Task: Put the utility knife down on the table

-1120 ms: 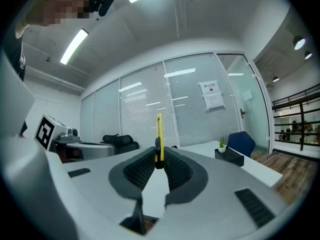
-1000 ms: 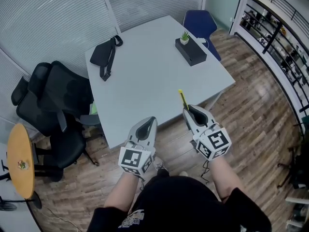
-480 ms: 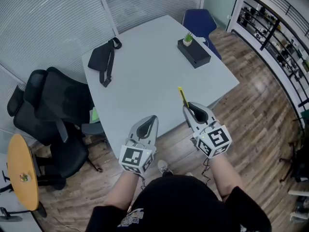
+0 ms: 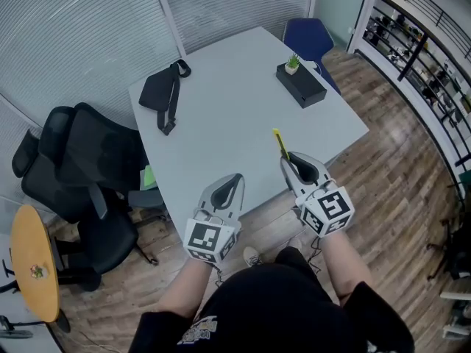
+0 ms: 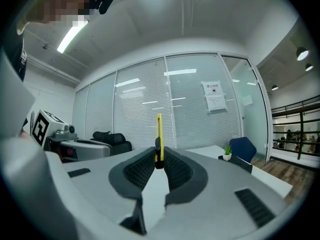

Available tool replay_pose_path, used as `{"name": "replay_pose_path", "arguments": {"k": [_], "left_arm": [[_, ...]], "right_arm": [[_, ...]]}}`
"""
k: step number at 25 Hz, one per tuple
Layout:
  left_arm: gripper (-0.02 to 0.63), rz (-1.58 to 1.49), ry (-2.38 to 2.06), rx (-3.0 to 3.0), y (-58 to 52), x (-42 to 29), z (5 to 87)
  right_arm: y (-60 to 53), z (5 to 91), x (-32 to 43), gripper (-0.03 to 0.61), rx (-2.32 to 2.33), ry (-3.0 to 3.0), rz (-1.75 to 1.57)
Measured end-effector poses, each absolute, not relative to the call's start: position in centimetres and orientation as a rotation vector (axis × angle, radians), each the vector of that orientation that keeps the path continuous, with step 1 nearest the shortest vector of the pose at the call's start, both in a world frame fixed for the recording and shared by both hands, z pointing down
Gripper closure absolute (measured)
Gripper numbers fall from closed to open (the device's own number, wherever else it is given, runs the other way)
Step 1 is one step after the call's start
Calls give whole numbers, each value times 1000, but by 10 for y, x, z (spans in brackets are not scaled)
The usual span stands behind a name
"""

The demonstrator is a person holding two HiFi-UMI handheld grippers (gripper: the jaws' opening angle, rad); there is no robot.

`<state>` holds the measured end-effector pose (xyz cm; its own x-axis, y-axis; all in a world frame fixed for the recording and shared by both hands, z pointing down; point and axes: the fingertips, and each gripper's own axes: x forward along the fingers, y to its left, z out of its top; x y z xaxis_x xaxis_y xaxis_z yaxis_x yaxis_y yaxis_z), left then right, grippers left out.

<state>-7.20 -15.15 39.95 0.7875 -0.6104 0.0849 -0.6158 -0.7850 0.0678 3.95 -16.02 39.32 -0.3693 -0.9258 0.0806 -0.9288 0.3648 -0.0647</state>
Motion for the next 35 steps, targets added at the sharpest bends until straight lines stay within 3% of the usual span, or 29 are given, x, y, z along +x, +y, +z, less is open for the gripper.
{"name": "replay_pose_path", "arguments": {"k": [35], "left_arm": [[607, 150, -1244, 2660, -265, -2, 450]], "right_arm": [[-334, 489, 86, 520, 1318, -2655, 351]]}}
